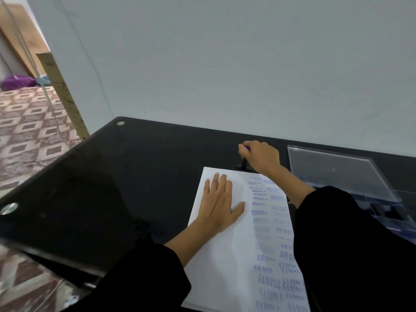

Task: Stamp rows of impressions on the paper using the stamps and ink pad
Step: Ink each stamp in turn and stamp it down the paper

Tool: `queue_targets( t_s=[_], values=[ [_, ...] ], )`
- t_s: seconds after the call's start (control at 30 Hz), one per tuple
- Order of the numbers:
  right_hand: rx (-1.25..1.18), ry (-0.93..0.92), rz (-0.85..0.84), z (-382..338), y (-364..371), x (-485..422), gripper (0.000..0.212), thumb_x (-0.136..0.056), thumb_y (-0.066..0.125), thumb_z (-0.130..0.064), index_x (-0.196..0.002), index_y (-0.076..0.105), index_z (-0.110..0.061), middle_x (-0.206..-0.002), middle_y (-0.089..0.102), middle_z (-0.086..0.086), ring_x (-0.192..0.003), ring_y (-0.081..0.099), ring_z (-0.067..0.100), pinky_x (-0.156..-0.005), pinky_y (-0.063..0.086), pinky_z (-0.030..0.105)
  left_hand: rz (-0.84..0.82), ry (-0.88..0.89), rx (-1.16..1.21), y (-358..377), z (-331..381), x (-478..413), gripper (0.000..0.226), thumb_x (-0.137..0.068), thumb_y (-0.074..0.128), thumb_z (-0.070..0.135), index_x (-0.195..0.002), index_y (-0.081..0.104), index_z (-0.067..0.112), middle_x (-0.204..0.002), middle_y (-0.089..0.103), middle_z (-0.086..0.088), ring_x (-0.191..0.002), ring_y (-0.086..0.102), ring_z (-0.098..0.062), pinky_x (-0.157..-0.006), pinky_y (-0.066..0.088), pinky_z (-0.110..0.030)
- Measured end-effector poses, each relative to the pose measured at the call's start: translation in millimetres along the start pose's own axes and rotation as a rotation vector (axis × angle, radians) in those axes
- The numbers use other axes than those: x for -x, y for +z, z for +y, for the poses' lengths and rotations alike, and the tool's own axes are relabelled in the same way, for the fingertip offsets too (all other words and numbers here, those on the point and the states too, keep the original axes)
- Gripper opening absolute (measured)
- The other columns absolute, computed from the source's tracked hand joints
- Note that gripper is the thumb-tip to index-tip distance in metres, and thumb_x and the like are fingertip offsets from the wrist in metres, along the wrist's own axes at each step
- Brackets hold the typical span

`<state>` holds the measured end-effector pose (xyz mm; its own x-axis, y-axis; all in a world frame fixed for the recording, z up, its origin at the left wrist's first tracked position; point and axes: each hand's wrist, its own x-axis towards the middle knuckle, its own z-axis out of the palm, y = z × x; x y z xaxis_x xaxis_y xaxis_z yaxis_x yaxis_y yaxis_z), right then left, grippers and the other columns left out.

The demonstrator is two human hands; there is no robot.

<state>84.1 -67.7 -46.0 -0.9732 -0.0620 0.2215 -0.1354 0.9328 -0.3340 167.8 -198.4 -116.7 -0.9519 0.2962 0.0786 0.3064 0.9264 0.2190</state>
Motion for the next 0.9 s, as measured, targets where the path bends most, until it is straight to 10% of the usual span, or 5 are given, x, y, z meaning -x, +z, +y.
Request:
queue_targets(
  t_s=[0.2,0.9],
  values=[
    [0.007,-0.004,-0.039,2,10,-10,0.031,-0.099,0.036,-0.033,-0.08,0.053,-0.016,-0.075,0.057,0.006,-0.069,0.053,0.018,-0.061,0.042,0.027,-0.013,-0.009,0.09,13,-7,-12,0.118,-0.056,-0.018,0.082,-0.149,0.013,0.015,-0.159,0.001,-0.003,-0.147,-0.004,-0.022,-0.118,-0.005,-0.04],
    [0.008,0.003,-0.082,5,26,-4,0.026,-0.098,0.038,-0.03,-0.081,0.053,-0.017,-0.075,0.056,0.005,-0.068,0.052,0.017,-0.057,0.037,0.022,-0.076,-0.027,0.03,13,-7,-14,0.074,-0.093,0.021,0.062,-0.151,0.002,0.019,-0.159,-0.006,-0.001,-0.147,-0.009,-0.02,-0.118,-0.009,-0.039]
  ],
)
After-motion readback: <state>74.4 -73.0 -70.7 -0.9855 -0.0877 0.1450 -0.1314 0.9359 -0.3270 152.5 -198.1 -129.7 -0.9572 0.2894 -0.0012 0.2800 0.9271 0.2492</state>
